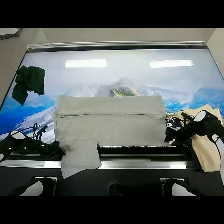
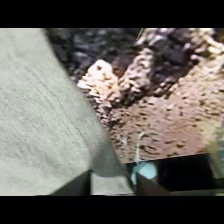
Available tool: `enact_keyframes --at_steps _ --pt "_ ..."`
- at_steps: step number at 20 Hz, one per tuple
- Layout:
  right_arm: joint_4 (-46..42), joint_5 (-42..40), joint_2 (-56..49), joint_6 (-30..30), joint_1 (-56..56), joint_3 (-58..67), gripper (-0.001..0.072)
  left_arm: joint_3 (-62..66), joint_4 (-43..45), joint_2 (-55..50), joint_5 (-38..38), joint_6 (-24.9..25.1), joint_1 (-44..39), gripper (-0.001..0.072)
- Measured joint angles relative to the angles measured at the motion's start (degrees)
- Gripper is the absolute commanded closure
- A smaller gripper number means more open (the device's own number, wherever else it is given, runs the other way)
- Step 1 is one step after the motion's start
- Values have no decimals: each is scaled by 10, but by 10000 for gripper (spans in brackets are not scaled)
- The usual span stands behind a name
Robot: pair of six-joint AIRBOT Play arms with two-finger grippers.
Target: Fold the shirts.
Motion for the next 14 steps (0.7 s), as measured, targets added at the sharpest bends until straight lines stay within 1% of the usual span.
enact_keyframes --at_steps 1,5,7,8,11,14 --pt "25 -12 -7 -1 2 -2 662 0 0 0 0 0 0 677" --pt "23 -26 -1 -2 2 0 665 10 6 4 3 3 -1 679" --pt "13 -61 16 -5 1 3 665 29 14 20 43 4 0 680" --pt "3 -65 26 -9 2 5 666 41 24 31 50 5 0 680" --pt "13 -42 57 -15 1 24 666 86 6 71 20 4 0 682" --pt "29 -33 70 -17 1 52 666 133 -15 96 10 -5 0 681"
